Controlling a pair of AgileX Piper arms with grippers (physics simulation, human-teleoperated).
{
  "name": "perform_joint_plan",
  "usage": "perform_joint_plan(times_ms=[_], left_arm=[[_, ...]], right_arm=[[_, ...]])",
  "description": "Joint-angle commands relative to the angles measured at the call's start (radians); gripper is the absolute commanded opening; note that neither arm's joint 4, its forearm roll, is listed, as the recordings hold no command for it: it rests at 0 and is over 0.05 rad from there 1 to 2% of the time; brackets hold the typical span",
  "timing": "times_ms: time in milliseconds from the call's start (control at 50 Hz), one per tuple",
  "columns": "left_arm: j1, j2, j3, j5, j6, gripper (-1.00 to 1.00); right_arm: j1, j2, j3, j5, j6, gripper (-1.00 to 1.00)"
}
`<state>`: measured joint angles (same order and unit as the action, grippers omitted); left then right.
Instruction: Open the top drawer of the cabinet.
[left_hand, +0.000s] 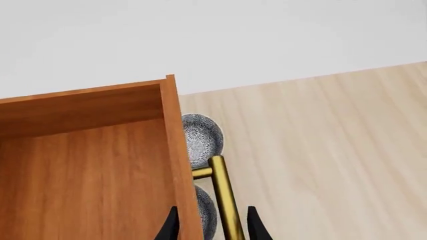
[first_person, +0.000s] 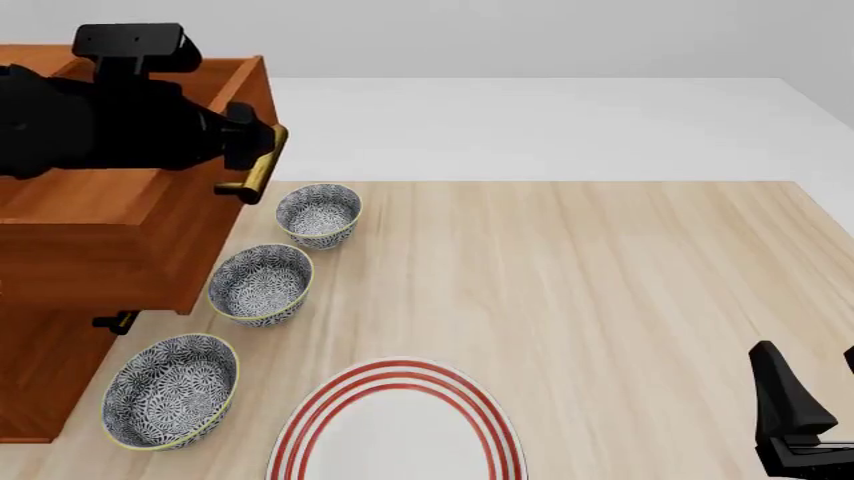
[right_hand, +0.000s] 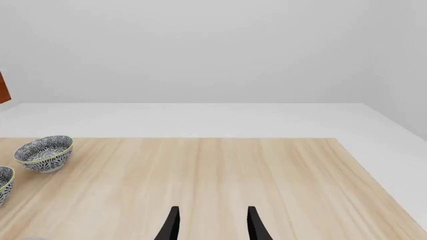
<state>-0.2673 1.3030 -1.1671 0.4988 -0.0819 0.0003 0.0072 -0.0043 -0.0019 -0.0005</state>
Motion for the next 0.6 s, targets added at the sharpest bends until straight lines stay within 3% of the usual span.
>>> perform_joint_plan(times_ms=[20,600], left_arm=[[-0.034,0.106,0.100,0.003,0.087,1.00],[-0.062,0.108,0.110,-0.002,0.077,1.00]], right_arm=[[0.000,0.000,0.000,0.000,0.000,1.00],[0.000,0.000,0.000,0.000,0.000,1.00]])
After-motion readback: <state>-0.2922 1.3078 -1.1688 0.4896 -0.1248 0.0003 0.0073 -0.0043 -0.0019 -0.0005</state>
